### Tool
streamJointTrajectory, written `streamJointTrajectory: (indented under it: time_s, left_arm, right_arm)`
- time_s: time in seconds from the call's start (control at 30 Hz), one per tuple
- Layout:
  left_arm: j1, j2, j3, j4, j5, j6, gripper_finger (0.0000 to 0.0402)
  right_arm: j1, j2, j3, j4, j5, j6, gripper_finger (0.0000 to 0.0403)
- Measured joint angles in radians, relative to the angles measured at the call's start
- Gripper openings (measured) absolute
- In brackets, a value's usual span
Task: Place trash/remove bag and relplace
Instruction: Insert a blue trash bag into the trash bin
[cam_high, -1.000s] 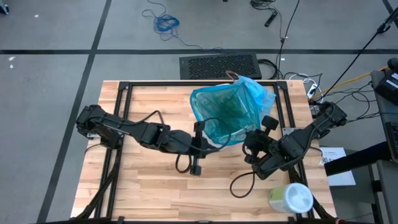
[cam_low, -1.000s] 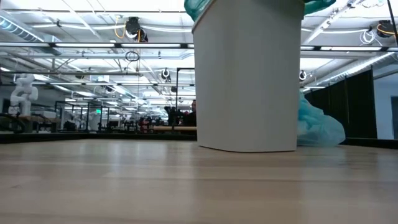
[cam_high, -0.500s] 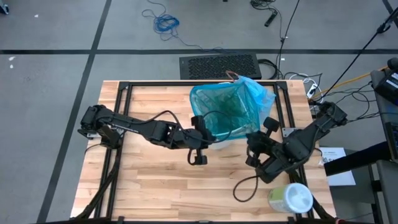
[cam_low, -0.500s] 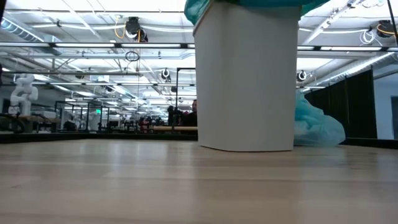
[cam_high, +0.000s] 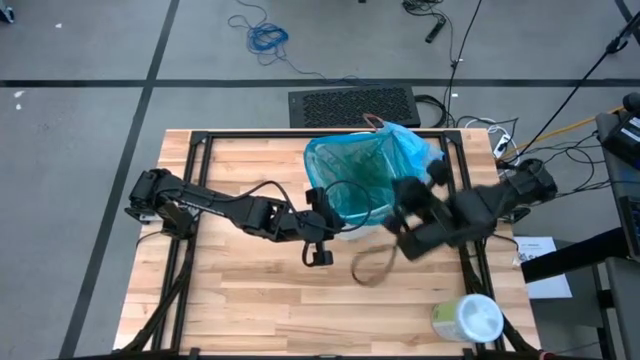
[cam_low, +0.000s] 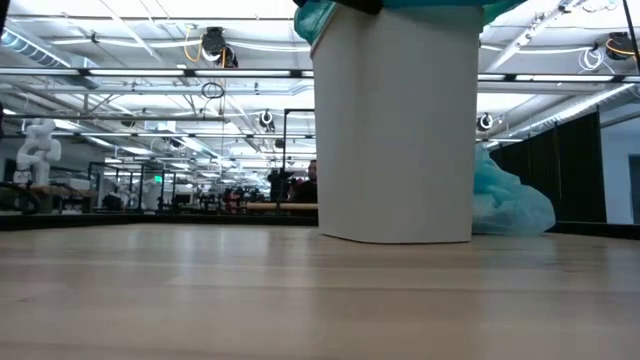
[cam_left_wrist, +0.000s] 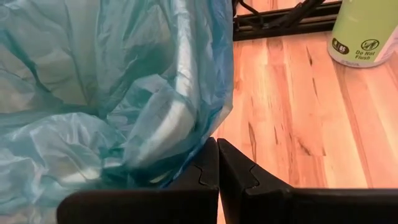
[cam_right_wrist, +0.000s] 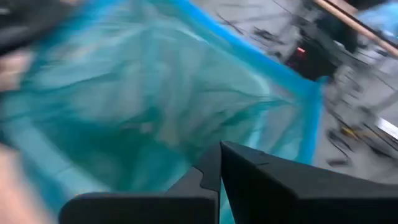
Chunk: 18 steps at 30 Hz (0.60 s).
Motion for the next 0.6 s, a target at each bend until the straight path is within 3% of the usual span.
streamJointTrajectory:
  time_s: [0.23, 0.43, 0.6]
  left_arm:
    - [-0.029, -0.005, 0.000, -0.011, -0.039, 0.004, 0.0000]
    - [-0.083, -0.081, 0.000, -0.028, -0.054, 0.011, 0.0000]
    - [-0.096, -0.175, 0.000, -0.090, -0.168, 0.044, 0.0000]
  right_arm:
    - [-0.225, -0.001, 0.000, 0.000, -0.072, -0.106, 0.0000]
    - [-0.356, -0.001, 0.000, 0.007, -0.125, -0.181, 0.0000]
    - [-0.425, -0.001, 0.000, 0.074, -0.164, -0.284, 0.0000]
